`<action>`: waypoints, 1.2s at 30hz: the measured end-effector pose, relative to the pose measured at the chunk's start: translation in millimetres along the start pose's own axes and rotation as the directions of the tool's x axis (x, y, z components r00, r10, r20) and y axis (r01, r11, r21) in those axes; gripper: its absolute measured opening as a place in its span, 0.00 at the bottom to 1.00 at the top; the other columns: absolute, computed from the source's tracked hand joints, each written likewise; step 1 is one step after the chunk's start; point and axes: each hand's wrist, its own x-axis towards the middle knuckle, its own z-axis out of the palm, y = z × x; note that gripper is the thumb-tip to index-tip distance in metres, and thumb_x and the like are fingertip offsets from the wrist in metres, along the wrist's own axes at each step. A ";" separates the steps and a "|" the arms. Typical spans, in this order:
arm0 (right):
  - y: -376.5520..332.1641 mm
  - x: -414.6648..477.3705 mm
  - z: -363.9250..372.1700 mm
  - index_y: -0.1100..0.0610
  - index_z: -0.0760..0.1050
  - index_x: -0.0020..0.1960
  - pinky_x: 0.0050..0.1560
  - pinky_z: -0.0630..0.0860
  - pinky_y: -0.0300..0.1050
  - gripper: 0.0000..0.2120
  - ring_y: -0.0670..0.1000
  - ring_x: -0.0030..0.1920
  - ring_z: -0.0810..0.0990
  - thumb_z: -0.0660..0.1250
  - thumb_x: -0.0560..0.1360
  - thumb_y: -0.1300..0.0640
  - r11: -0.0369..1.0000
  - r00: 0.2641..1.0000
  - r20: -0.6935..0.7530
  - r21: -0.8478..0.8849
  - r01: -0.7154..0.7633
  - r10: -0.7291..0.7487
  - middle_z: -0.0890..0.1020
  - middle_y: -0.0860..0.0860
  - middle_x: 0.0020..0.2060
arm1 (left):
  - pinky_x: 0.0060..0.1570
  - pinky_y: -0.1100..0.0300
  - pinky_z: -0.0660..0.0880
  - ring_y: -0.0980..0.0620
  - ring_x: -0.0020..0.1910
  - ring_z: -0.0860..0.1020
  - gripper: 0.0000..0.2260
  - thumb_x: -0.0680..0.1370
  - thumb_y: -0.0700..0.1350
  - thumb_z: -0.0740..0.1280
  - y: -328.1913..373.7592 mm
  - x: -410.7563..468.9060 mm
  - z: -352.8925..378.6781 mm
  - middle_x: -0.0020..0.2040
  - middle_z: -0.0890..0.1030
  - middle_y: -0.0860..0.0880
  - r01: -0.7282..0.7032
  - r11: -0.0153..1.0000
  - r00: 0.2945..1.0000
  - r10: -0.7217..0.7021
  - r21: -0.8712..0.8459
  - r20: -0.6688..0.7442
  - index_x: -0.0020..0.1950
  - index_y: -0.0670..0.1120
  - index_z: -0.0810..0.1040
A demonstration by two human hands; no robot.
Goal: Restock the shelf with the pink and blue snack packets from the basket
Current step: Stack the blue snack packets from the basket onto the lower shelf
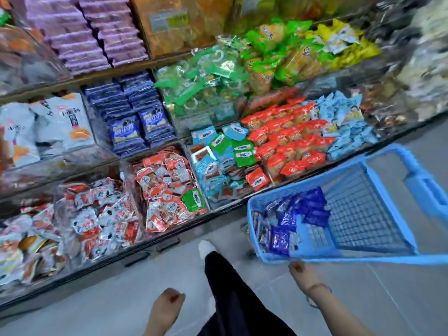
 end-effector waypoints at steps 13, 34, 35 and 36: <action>50.0 27.5 -75.1 0.61 0.80 0.48 0.48 0.70 0.41 0.07 0.55 0.48 0.80 0.63 0.76 0.62 0.999 0.998 -0.055 0.029 -0.019 0.021 0.83 0.58 0.48 | 0.48 0.60 0.70 0.45 0.53 0.80 0.06 0.78 0.46 0.66 65.1 -21.7 79.4 0.49 0.82 0.43 0.042 0.992 0.999 -0.040 -0.120 0.019 0.43 0.46 0.76; 104.6 315.3 -143.6 0.59 0.52 0.74 0.68 0.65 0.48 0.38 0.58 0.69 0.63 0.69 0.72 0.57 0.712 0.956 0.224 -0.639 0.292 -0.192 0.60 0.58 0.70 | 0.44 0.47 0.71 0.32 0.47 0.78 0.11 0.79 0.41 0.61 238.6 124.9 231.8 0.47 0.79 0.31 0.213 0.861 0.795 -0.428 -0.462 -0.431 0.58 0.35 0.71; 104.6 325.8 -140.1 0.59 0.51 0.74 0.68 0.66 0.49 0.39 0.57 0.68 0.64 0.71 0.71 0.57 0.679 0.956 0.209 -0.673 0.294 -0.206 0.60 0.58 0.70 | 0.43 0.46 0.72 0.32 0.45 0.78 0.10 0.79 0.41 0.60 238.4 126.4 236.0 0.45 0.79 0.31 0.198 0.867 0.772 -0.425 -0.457 -0.472 0.56 0.35 0.72; 105.1 335.2 -136.7 0.58 0.50 0.74 0.68 0.67 0.50 0.41 0.57 0.69 0.64 0.72 0.70 0.56 0.644 0.955 0.201 -0.705 0.296 -0.220 0.60 0.57 0.70 | 0.42 0.45 0.72 0.32 0.43 0.78 0.09 0.79 0.41 0.60 237.3 127.5 240.0 0.43 0.79 0.31 0.189 0.872 0.754 -0.424 -0.453 -0.502 0.55 0.35 0.71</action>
